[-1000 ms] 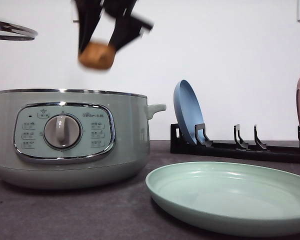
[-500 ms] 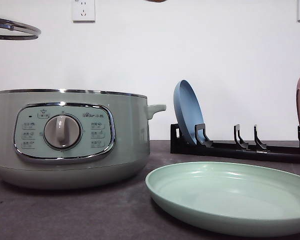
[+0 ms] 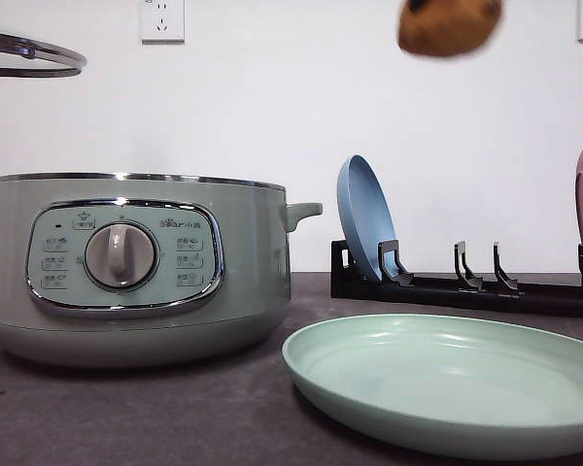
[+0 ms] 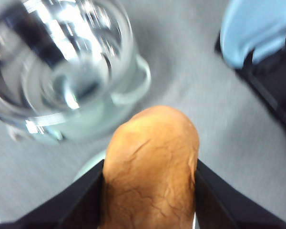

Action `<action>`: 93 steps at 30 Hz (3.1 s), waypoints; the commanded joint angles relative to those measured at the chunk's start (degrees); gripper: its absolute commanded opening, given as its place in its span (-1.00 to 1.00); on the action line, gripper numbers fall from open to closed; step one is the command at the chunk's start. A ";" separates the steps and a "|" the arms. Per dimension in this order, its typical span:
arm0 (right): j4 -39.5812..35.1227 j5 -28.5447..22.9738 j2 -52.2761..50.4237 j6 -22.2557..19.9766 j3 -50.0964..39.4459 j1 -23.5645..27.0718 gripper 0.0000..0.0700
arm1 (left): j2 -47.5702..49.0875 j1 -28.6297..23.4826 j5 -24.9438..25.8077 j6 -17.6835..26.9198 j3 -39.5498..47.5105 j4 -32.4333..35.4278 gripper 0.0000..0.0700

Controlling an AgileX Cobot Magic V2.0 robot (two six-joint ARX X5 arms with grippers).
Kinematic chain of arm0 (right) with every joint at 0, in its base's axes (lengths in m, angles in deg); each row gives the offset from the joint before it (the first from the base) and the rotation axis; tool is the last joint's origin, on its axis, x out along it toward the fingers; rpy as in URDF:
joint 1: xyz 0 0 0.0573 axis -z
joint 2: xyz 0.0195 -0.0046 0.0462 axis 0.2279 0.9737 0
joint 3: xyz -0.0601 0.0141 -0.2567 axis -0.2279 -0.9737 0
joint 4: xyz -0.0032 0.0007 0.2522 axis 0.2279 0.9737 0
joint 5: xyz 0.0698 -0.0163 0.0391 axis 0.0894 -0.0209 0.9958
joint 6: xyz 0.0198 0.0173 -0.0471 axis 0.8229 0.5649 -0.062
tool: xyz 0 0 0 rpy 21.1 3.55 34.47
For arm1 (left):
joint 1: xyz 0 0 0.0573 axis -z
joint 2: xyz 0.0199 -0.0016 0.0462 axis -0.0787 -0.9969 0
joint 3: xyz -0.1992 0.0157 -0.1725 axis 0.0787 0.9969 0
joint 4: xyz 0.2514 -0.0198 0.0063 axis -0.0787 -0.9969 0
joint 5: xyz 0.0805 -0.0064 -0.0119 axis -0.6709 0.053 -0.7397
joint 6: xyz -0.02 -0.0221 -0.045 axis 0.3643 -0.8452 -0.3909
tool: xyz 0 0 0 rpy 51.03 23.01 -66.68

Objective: Transfer potato from steamer to green plate

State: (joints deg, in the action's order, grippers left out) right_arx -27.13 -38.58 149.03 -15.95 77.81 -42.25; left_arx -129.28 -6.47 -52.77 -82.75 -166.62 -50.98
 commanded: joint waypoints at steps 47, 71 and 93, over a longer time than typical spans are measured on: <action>-29.44 2.86 6.20 5.43 -33.51 -3.74 0.95 | 0.17 13.16 0.27 -0.83 -2.34 1.33 -1.00; -16.74 -7.75 -14.22 -0.23 -3.12 -0.12 0.95 | -7.00 25.26 2.83 -1.40 -2.25 2.54 -1.00; -12.20 -9.04 -18.72 -1.97 0.20 1.57 0.95 | -17.62 26.28 0.83 -1.16 -2.25 2.97 -1.00</action>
State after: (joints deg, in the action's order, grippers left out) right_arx -39.11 -47.55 129.87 -17.42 77.05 -40.48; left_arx -145.85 19.41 -52.11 -83.87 -166.64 -49.03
